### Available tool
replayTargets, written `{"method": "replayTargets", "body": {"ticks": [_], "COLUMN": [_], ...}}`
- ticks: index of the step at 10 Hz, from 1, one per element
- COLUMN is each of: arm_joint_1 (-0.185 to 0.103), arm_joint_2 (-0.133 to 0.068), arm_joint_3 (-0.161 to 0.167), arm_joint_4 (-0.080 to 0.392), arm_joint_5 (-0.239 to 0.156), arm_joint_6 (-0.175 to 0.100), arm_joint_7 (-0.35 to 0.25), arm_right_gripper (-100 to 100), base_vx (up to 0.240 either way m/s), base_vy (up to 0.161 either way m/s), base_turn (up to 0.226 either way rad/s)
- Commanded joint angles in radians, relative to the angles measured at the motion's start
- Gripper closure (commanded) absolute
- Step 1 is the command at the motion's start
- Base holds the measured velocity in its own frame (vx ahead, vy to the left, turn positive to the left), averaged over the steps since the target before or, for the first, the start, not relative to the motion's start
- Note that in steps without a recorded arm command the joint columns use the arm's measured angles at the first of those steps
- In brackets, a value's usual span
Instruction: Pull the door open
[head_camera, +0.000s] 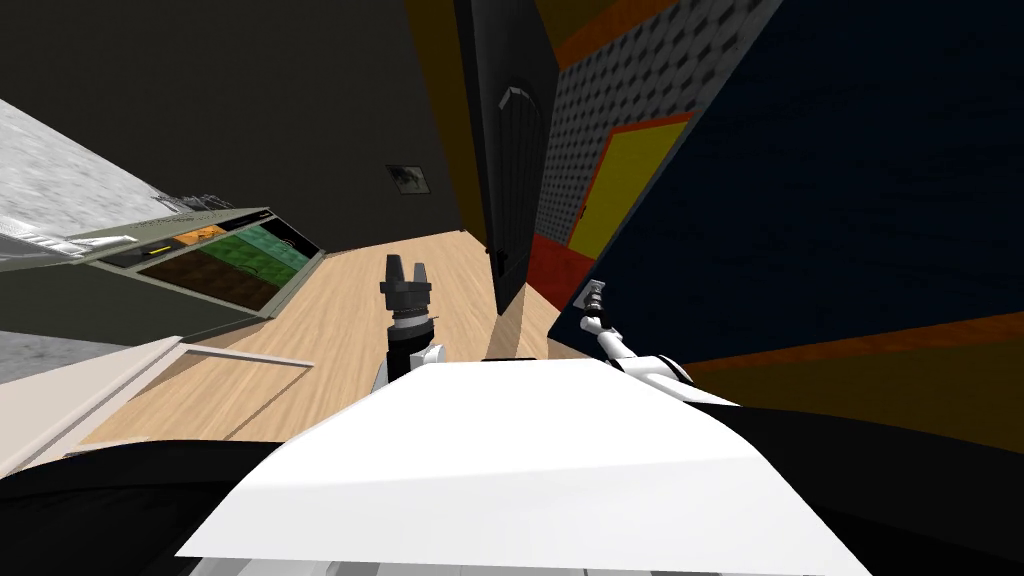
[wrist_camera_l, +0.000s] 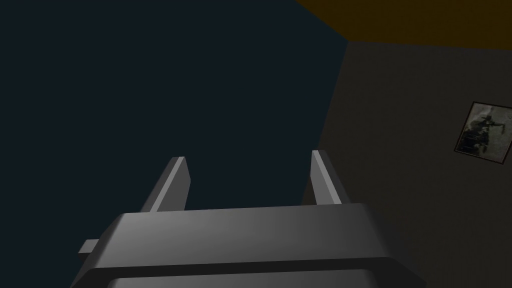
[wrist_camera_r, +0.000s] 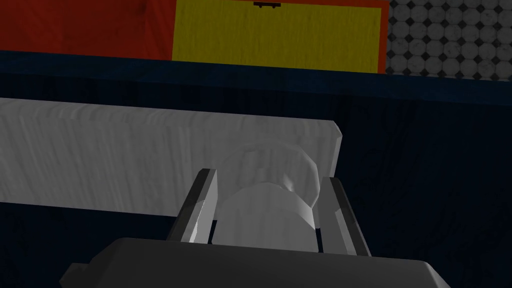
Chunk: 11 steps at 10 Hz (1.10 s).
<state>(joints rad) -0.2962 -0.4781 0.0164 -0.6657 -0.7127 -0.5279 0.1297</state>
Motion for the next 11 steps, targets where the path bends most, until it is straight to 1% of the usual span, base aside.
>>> {"method": "replayTargets", "body": {"ticks": [1,3,4,5,6,11], "arm_joint_1": [0.001,0.0,-0.006,-0.004,-0.005,-0.005], "arm_joint_2": [0.001,0.003,0.005,0.011,0.012,0.018], "arm_joint_3": [0.01,0.02,0.022,0.038,0.042,0.094], "arm_joint_4": [-0.009,-0.016,-0.012,-0.02,-0.022,-0.056], "arm_joint_5": [0.008,0.015,0.014,0.021,0.022,0.043], "arm_joint_6": [0.002,0.004,0.001,0.006,0.007,0.015], "arm_joint_7": [-0.006,-0.011,-0.013,-0.018,-0.02,-0.04], "arm_right_gripper": [100,100,100,100,100,100], "base_vx": [-0.18,-0.211,-0.086,-0.14,-0.205,-0.194], "base_vy": [-0.027,-0.031,-0.004,-0.017,-0.036,-0.067], "base_turn": [0.039,0.037,0.039,0.047,0.05,0.051]}}
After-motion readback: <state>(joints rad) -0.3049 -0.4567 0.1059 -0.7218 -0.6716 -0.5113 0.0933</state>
